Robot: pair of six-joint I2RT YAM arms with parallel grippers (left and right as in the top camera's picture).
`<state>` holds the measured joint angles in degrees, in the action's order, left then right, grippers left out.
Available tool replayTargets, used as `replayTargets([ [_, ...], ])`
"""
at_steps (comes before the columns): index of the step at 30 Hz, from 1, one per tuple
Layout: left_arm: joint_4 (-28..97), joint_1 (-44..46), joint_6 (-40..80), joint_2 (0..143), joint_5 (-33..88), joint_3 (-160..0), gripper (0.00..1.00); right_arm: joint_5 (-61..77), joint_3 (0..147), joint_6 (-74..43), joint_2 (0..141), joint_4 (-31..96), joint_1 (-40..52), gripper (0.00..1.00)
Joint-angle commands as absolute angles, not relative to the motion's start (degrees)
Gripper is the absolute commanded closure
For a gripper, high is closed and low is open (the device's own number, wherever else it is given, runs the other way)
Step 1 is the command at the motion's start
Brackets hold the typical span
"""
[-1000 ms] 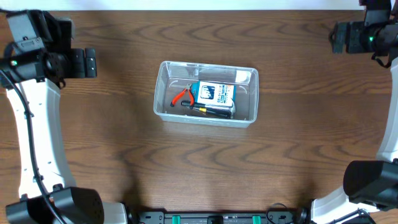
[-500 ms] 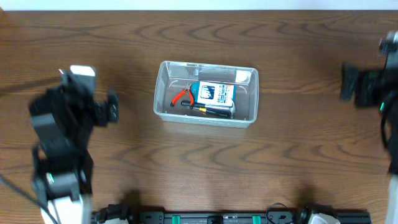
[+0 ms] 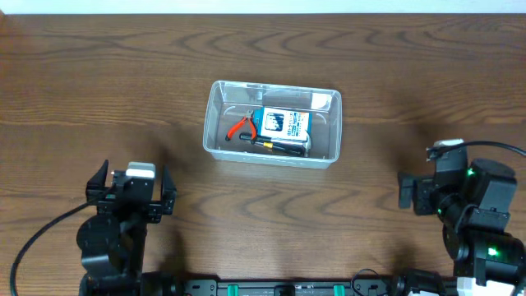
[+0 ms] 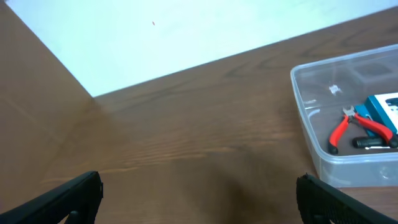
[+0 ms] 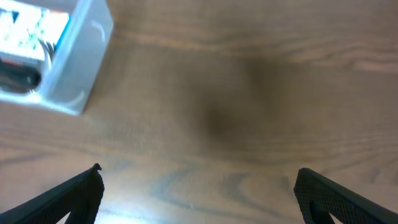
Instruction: Pack container
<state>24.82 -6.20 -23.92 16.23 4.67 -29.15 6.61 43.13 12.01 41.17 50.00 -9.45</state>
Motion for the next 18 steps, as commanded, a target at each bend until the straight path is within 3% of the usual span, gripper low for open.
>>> replayTargets([
  [1,25.02,-5.96,-22.81,15.70,4.03,-29.06,0.02,2.35,42.63,11.18,40.64,51.37,-8.21,0.01],
  [18,27.20,-5.96,-22.83,15.92,4.03,-29.06,0.02,2.59,42.63,11.18,40.88,53.60,-8.16,0.01],
])
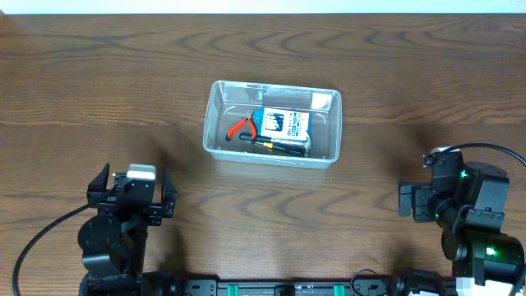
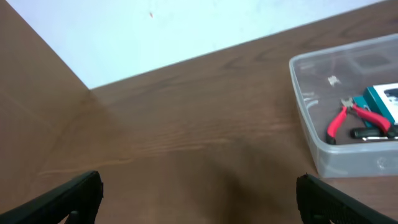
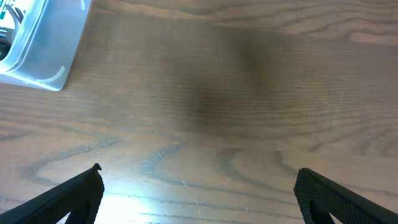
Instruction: Pack container
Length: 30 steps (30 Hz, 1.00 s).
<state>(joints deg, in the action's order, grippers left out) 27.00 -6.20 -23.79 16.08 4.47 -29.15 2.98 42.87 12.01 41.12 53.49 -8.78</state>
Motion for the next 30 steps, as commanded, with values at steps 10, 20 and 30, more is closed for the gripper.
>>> replayTargets([
  [10,27.27,-5.96,-22.83,15.94,4.03,-29.06,0.02,2.42,42.63,11.35,35.94,53.43,-6.96,0.01],
  [20,27.40,-5.96,-22.83,15.94,4.03,-29.06,0.02,6.37,36.80,9.37,9.87,51.18,1.26,0.01],
  [30,27.40,-5.96,-22.83,15.94,4.03,-29.06,0.02,6.50,14.31,6.48,1.74,17.76,2.72,0.01],
])
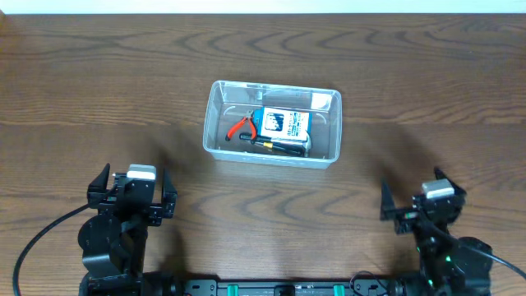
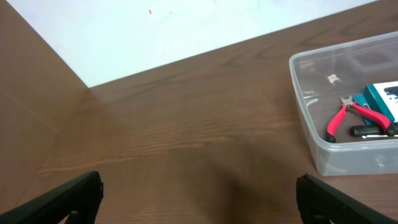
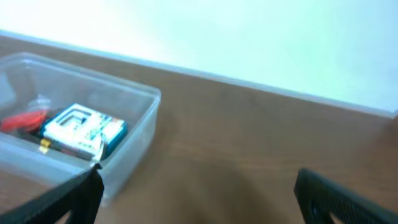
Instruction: Pack container
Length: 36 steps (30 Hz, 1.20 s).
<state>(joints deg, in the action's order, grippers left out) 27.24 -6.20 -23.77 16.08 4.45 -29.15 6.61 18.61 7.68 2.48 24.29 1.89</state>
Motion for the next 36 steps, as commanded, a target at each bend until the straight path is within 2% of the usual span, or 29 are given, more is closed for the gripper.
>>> replayTargets([
  [1,27.40,-5.96,-22.83,15.94,4.03,-29.06,0.02,5.69,12.38,6.48,1.74,13.43,2.72,0.01],
  [4,27.40,-5.96,-22.83,15.94,4.03,-29.06,0.02,2.72,6.59,6.48,1.72,1.80,2.72,0.01],
  [7,27.40,-5.96,-22.83,15.94,4.03,-29.06,0.02,1.67,2.44,6.50,1.48,-3.31,2.72,0.01],
  [9,27.40,-5.96,-22.83,15.94,4.03,-29.06,0.02,1.69,0.49,6.46,0.45,-3.18,2.70,0.01],
  [13,27.40,-5.96,-22.83,15.94,4.03,-29.06,0.02,1.45,0.32,6.28,0.27,4.78,2.68,0.01],
  [36,27.40,-5.96,-22.83,15.94,4.03,-29.06,0.02,1.28,0.32,5.82,0.30,4.14,2.66,0.01],
])
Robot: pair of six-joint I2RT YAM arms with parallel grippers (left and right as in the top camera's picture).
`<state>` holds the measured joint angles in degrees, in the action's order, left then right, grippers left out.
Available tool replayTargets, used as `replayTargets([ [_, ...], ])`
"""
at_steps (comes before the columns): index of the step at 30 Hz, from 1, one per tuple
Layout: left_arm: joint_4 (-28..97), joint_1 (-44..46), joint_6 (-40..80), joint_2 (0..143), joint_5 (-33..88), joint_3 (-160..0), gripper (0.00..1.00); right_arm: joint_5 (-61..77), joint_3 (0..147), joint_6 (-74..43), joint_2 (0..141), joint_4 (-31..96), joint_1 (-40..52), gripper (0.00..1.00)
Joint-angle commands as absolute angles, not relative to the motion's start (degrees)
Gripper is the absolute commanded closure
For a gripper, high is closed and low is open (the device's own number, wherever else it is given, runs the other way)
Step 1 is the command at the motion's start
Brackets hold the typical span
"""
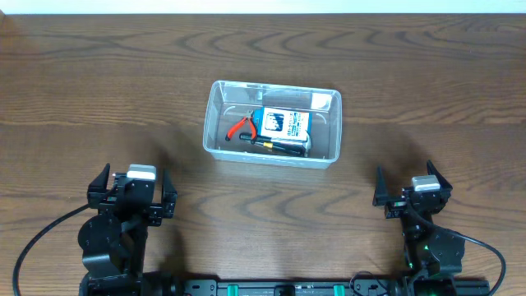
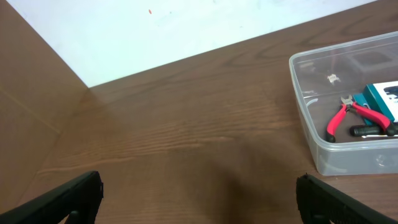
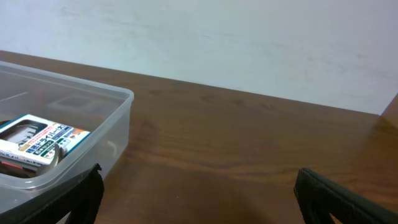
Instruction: Pack container
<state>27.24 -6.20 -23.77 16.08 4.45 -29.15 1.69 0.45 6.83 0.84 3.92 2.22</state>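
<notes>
A clear plastic container (image 1: 215, 131) stands mid-table without a lid. Inside lie red-handled pliers (image 1: 241, 126), a blue and white packet (image 1: 283, 123) and a black pen-like tool (image 1: 278, 146). The left wrist view shows the container (image 2: 311, 143) at its right edge with the pliers (image 2: 348, 118); the right wrist view shows it (image 3: 112, 130) at its left with the packet (image 3: 37, 138). My left gripper (image 1: 131, 187) rests open near the front left edge, empty. My right gripper (image 1: 411, 187) sits open near the front right edge, empty.
The dark wooden table (image 1: 99, 74) runs to a white wall strip at the far edge. Black cables trail from both arm bases at the near edge. Nothing else stands on the wood.
My right gripper has shifted slightly left and back; its camera view has settled level and sharp, facing the container's right end. The left arm and container contents are unchanged.
My right arm stood farther right with its camera pointing down at the wood by the container's corner. It then drew toward the front edge, and its view tilted up to face the container. The left gripper stayed open at the front left throughout.
</notes>
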Motion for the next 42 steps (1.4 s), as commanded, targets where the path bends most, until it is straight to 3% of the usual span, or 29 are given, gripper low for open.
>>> replayTargets([
  [1,27.40,-5.96,-22.83,15.94,4.03,-29.06,0.02,1.28,0.32,5.82,0.30,4.14,2.66,0.01],
  [18,27.94,-5.58,-22.81,15.57,4.01,-29.06,0.02,1.28,0.32,5.80,0.30,4.14,2.66,0.01],
  [20,30.37,-4.34,-16.95,13.93,5.41,-29.06,0.02,1.28,0.32,5.82,0.30,4.14,2.66,0.01],
  [23,32.67,-1.50,1.93,10.63,6.17,-28.60,0.02,1.28,0.32,5.82,0.30,4.14,2.66,0.01],
  [26,33.47,1.65,10.20,6.98,6.68,-26.52,0.02,1.28,0.32,5.82,0.30,4.14,2.66,0.01],
  [42,-2.48,3.31,9.98,0.10,0.36,-1.93,0.02,1.28,0.32,5.82,0.30,4.14,2.66,0.01],
])
